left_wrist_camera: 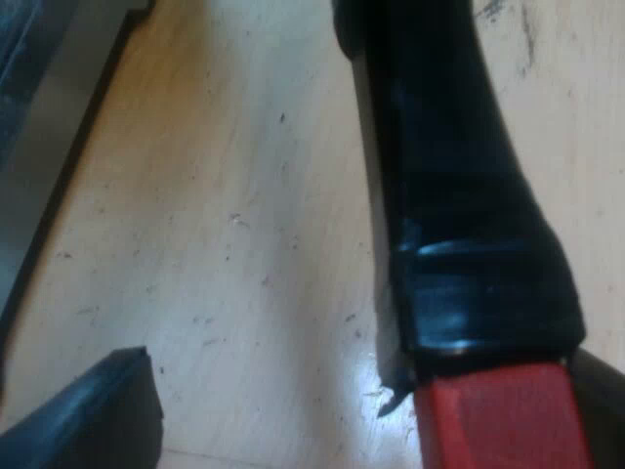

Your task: Put the handle in the coffee machine

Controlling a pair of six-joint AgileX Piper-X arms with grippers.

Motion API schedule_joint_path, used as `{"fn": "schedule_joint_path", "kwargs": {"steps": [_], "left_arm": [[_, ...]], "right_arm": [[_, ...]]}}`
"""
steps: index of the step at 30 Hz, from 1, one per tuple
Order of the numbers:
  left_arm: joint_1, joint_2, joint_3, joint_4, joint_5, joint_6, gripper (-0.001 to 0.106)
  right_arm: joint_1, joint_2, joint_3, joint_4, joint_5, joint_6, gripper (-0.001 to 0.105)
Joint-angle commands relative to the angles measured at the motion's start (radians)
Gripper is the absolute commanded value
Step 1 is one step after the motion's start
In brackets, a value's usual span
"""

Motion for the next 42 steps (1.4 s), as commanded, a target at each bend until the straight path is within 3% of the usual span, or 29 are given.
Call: {"fn": "schedule_joint_path", "kwargs": {"steps": [1,16,32,42], "left_arm": [[-0.003,-0.002,-0.002,-0.023,0.029,-0.01,0.077],[-0.003,-0.002,0.054,-0.012,0.025,-0.01,0.071],[-0.003,-0.007,0.054,-0.131,0.027,-0.017,0.071],[-0.003,-0.007,0.054,-0.135,0.034,-0.025,0.071]], "right_arm": [[-0.004,-0.018,-0.011,-0.008,-0.011,0.002,0.0],[-0.004,-0.018,-0.011,-0.016,-0.011,0.002,0.0],[-0.004,-0.018,-0.011,-0.016,-0.011,0.002,0.0],[-0.004,-0.018,-0.011,-0.016,-0.011,0.002,0.0]]}}
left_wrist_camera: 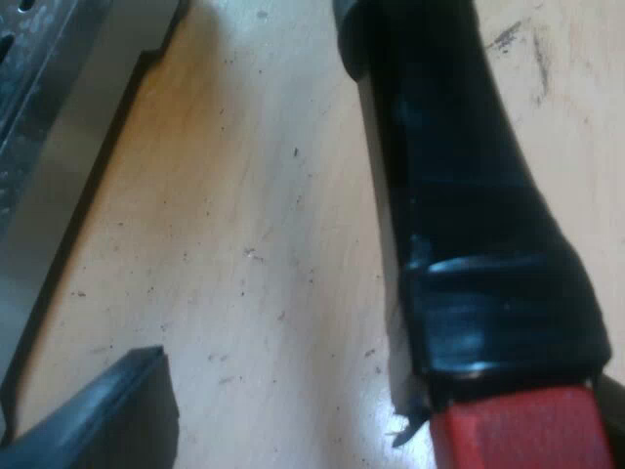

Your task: Put the handle in the coffee machine

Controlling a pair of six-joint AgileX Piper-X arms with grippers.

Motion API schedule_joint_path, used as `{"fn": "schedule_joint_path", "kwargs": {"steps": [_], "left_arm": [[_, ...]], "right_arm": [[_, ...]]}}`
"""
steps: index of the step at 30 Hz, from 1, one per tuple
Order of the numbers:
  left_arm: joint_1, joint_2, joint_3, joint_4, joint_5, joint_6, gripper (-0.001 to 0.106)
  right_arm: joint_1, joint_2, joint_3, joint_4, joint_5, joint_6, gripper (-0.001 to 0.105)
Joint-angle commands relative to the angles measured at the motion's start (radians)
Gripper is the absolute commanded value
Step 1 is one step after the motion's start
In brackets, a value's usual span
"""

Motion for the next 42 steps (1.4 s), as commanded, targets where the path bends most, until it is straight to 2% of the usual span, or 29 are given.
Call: {"fn": "schedule_joint_path", "kwargs": {"steps": [1,5,7,9,11,12,13,14,15,21,25,26,27,30,32,39,41,42], "left_arm": [[-0.003,-0.007,-0.003,-0.011,0.013,-0.012,0.071],[-0.003,-0.007,-0.003,-0.002,0.012,-0.012,0.069],[-0.003,-0.007,-0.003,0.002,0.012,-0.012,0.063],[-0.003,-0.007,-0.003,0.003,-0.002,-0.012,0.046],[-0.003,-0.007,-0.003,0.003,-0.009,-0.012,0.037],[-0.003,-0.007,-0.003,0.003,-0.011,-0.012,0.019],[-0.003,-0.007,-0.003,0.003,-0.011,-0.012,0.017],[-0.003,-0.007,-0.003,0.003,-0.011,-0.012,0.003],[-0.003,-0.012,-0.003,0.003,-0.011,-0.01,0.0],[-0.003,-0.036,-0.003,0.003,0.0,-0.01,0.0],[-0.003,-0.041,-0.003,0.003,0.014,-0.01,0.0],[-0.003,-0.041,-0.003,0.003,0.014,-0.01,0.0],[-0.003,-0.041,-0.003,0.003,0.014,-0.01,0.0],[-0.003,-0.041,-0.003,0.003,0.014,-0.01,0.0],[-0.003,-0.041,-0.003,0.003,0.014,-0.01,0.0],[0.003,-0.041,-0.003,0.027,0.02,-0.01,0.0],[0.004,-0.041,-0.003,0.031,0.02,-0.01,0.0],[0.009,-0.041,-0.003,0.035,0.02,-0.01,0.0]], "right_arm": [[-0.001,-0.018,-0.011,-0.016,-0.014,0.002,0.0],[-0.001,-0.018,-0.011,-0.016,-0.014,0.002,0.0],[-0.001,-0.018,-0.011,-0.016,-0.014,0.002,0.0],[-0.001,-0.018,-0.011,-0.016,-0.014,0.002,0.0],[-0.001,-0.018,-0.011,-0.016,-0.014,0.002,0.0],[-0.001,-0.018,-0.011,-0.016,-0.014,0.002,0.0],[-0.001,-0.018,-0.011,-0.016,-0.014,0.002,0.0],[-0.001,-0.018,-0.011,-0.016,-0.014,0.002,0.0],[-0.001,-0.018,-0.011,-0.016,-0.014,0.002,0.0],[-0.001,-0.018,-0.011,-0.016,-0.004,0.002,0.002],[-0.001,-0.018,-0.011,-0.016,-0.014,0.002,0.025],[-0.001,-0.018,-0.011,-0.016,-0.012,0.002,0.052],[-0.001,-0.018,-0.011,-0.016,-0.012,0.002,0.069],[-0.001,-0.018,-0.011,-0.025,-0.012,-0.006,0.097],[-0.001,-0.018,-0.011,-0.035,-0.012,-0.006,0.105],[-0.001,-0.018,-0.011,-0.091,-0.009,-0.006,0.105],[-0.001,-0.018,-0.011,-0.1,0.017,-0.006,0.105],[-0.001,-0.018,-0.011,-0.102,0.074,-0.006,0.105]]}}
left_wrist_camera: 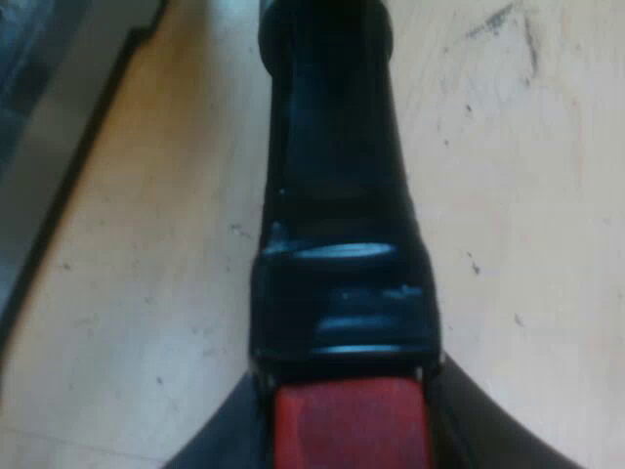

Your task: Put the handle in the coffee machine

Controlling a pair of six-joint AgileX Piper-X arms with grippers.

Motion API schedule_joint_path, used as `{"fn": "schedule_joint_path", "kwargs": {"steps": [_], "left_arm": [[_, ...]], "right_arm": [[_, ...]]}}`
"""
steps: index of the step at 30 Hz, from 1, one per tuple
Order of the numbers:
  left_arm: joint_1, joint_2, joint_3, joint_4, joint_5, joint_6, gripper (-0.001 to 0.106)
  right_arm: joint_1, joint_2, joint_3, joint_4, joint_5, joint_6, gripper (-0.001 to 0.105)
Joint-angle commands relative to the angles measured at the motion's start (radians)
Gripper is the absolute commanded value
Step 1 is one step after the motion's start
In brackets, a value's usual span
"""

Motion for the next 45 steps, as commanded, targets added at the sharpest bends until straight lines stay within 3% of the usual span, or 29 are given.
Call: {"fn": "schedule_joint_path", "kwargs": {"steps": [1,8,9,12,17,21,29,34,40,45], "left_arm": [[0.042,-0.01,-0.003,-0.008,0.025,-0.005,0.0],[0.203,-0.01,-0.032,0.079,0.025,0.007,0.0],[0.235,-0.01,-0.053,0.115,0.033,0.038,0.0],[0.277,-0.01,-0.098,0.176,0.042,0.101,0.0],[0.32,-0.01,-0.121,0.205,0.085,0.1,0.0],[0.349,-0.01,-0.121,0.228,0.085,0.1,0.0],[0.417,-0.01,-0.121,0.228,0.109,0.1,0.0],[0.439,-0.01,-0.123,0.228,0.114,0.1,0.0],[0.438,-0.007,-0.123,0.231,0.114,0.1,0.0],[0.438,0.023,-0.134,0.228,0.114,0.1,0.0]], "right_arm": [[0.001,-0.011,-0.009,-0.004,0.07,-0.012,0.105],[0.001,-0.011,-0.009,-0.003,0.104,-0.007,0.105],[0.001,-0.011,-0.009,-0.003,0.111,-0.007,0.105],[0.001,-0.011,-0.009,-0.032,0.188,-0.007,0.105],[0.015,-0.032,-0.012,-0.038,0.21,-0.006,0.105],[0.097,-0.07,-0.012,-0.092,0.427,-0.01,0.105],[0.288,-0.076,-0.007,-0.192,0.681,-0.005,0.105],[0.336,-0.076,0.027,-0.299,0.716,-0.002,0.105],[0.402,-0.076,0.172,-0.573,0.833,-0.005,0.105],[0.41,-0.064,0.279,-0.81,0.878,-0.074,0.105]]}}
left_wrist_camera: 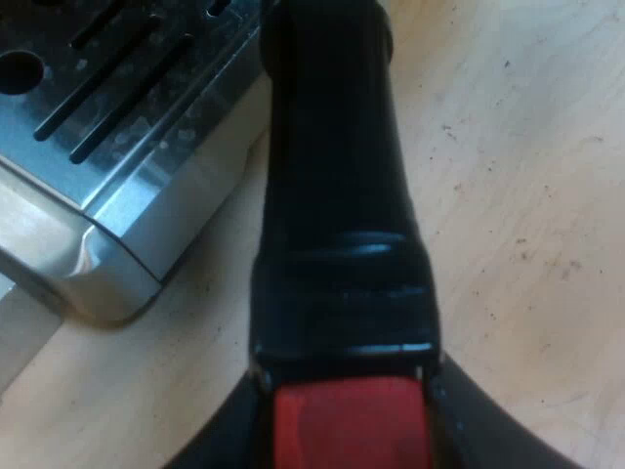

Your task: Put the handle in the coffee machine

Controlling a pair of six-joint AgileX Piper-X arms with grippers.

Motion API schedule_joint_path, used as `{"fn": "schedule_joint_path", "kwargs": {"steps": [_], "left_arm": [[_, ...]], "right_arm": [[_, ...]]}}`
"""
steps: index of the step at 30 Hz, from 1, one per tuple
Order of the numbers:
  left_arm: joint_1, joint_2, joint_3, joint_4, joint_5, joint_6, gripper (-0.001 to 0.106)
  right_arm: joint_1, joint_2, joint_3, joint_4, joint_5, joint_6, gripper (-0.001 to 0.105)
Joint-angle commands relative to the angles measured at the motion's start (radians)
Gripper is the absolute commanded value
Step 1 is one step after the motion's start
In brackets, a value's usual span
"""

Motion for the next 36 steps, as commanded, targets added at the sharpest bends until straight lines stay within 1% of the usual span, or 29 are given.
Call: {"fn": "schedule_joint_path", "kwargs": {"steps": [1,3,4,8,9,12,13,15,18,22,28,30,31,33,36], "left_arm": [[0.002,0.015,-0.027,-0.021,0.049,0.007,0.0],[0.002,0.043,-0.046,-0.021,0.049,0.017,0.0],[0.002,0.047,-0.049,-0.021,0.049,0.018,0.0],[0.002,0.076,-0.066,-0.031,0.049,0.026,0.0],[0.002,0.082,-0.066,-0.043,0.049,0.026,0.0],[0.002,0.099,-0.066,-0.067,0.051,0.026,0.0],[0.002,0.102,-0.066,-0.069,0.051,0.029,0.0],[0.002,0.12,-0.066,-0.081,0.058,0.029,0.0],[0.002,0.139,-0.066,-0.107,0.065,0.029,0.0],[0.002,0.159,-0.066,-0.147,0.067,0.029,0.0],[0.006,0.197,-0.066,-0.208,0.074,0.029,0.0],[0.026,0.213,-0.068,-0.223,0.096,0.029,0.0],[0.031,0.216,-0.067,-0.228,0.096,0.029,0.0],[0.066,0.231,-0.067,-0.246,0.118,0.029,0.0],[0.088,0.256,-0.073,-0.244,0.144,0.032,0.0]], "right_arm": [[0.001,0.007,0.035,-0.143,0.058,-0.052,0.105],[0.001,0.032,0.058,-0.237,0.097,-0.086,0.105],[0.001,0.038,0.058,-0.246,0.097,-0.09,0.105],[0.001,0.099,0.057,-0.335,0.095,-0.145,0.105],[0.001,0.128,0.057,-0.388,0.11,-0.16,0.105],[0.001,0.177,0.057,-0.484,0.162,-0.191,0.105],[0.001,0.18,0.057,-0.496,0.165,-0.201,0.105],[0.001,0.214,0.057,-0.557,0.172,-0.251,0.105],[0.001,0.247,0.057,-0.625,0.171,-0.295,0.105],[-0.001,0.27,0.057,-0.678,0.197,-0.303,0.105],[-0.024,0.281,0.057,-0.695,0.205,-0.303,0.105],[-0.033,0.282,0.057,-0.7,0.203,-0.301,0.105],[-0.034,0.282,0.057,-0.702,0.201,-0.301,0.105],[-0.039,0.285,0.057,-0.709,0.198,-0.301,0.105],[-0.039,0.295,0.057,-0.728,0.19,-0.301,0.105]]}}
